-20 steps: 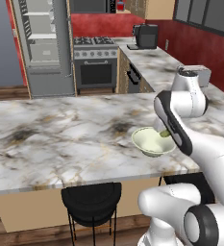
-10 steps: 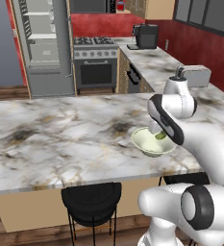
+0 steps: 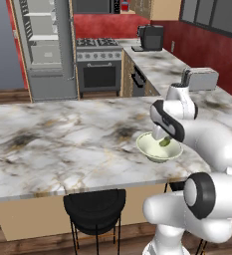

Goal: There is a bowl on the dining counter. Grab a lemon wedge from the fridge and place it in the bowl. Then get the liquor bottle and glass cup from the cabinet and place them next to the bowl.

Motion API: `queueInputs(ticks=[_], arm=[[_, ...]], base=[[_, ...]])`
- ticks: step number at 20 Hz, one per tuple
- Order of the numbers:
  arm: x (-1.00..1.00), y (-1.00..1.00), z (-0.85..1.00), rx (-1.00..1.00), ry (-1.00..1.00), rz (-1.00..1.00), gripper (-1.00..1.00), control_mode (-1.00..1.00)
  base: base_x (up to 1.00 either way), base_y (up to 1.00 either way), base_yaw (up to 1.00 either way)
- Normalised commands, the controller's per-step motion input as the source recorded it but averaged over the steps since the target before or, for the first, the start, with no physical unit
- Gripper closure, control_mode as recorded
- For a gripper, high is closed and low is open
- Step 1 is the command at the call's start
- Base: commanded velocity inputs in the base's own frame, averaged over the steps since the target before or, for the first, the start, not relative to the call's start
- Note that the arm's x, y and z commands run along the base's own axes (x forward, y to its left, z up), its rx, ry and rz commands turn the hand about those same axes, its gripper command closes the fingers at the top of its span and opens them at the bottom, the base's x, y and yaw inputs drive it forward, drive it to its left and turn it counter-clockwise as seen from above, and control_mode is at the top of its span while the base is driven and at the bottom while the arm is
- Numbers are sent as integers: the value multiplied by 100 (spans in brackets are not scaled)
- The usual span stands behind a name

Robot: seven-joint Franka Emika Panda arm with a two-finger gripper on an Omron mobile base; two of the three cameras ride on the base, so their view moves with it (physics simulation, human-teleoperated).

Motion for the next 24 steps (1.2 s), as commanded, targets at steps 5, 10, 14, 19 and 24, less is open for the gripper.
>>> queueInputs(ticks=[5, 10, 14, 19, 24], arm=[[19, -8, -28, 0, 2, 0, 100, -100], [17, -7, -28, 0, 0, 0, 100, -100], [18, -2, -26, 0, 0, 0, 100, -100], [10, 0, -20, 0, 0, 0, 100, -100], [7, 0, -15, 0, 0, 0, 100, -100]], base=[[0, 0, 0], [0, 0, 0], [0, 0, 0], [0, 0, 0], [0, 0, 0]])
